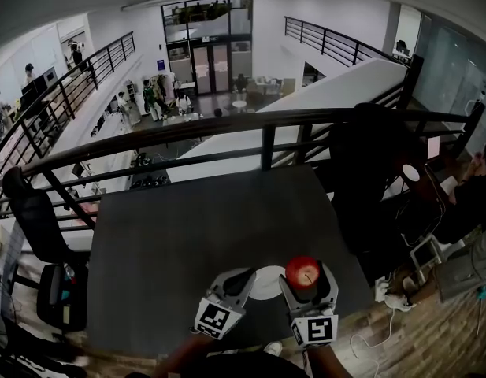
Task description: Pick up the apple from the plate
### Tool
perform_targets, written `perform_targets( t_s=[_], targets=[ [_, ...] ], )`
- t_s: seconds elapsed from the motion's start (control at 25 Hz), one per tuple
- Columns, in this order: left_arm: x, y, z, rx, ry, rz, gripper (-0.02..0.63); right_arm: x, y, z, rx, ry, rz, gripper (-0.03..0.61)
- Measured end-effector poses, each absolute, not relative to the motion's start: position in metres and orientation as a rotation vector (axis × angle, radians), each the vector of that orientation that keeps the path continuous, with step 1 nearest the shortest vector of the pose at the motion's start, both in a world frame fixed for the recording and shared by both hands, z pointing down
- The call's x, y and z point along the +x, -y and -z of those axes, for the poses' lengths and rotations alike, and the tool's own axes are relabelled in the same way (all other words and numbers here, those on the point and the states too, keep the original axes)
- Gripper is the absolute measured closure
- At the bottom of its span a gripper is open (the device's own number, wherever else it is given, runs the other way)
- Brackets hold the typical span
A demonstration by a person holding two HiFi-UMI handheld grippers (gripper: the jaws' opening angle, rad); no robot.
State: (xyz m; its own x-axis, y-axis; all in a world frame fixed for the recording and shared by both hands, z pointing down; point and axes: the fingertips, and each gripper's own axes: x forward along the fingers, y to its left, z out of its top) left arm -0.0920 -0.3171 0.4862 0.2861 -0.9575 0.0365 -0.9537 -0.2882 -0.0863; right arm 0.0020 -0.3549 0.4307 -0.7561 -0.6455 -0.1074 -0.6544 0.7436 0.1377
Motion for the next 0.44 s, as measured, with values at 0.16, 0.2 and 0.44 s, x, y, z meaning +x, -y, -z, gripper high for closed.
perform_targets(
  t_s=[0.16,0.2,0.44],
  targets=[
    [-0.0872,0.3177,-0.4888,-2.483,-1.84,0.145,0.586,0.003,0.3571,-0.4346,-1.074,-2.891,-0.247,0.173],
    [-0.0873,0.3178,-0.4898,-2.491,-1.843,0.135,0.586,0.0025,0.3575,-0.4354,-1.073,-2.89,-0.245,0.173],
    [-0.091,0.3199,-0.4878,-2.496,-1.848,0.107,0.586,-0.0013,0.3609,-0.4364,-1.072,-2.882,-0.243,0.173]
  ],
)
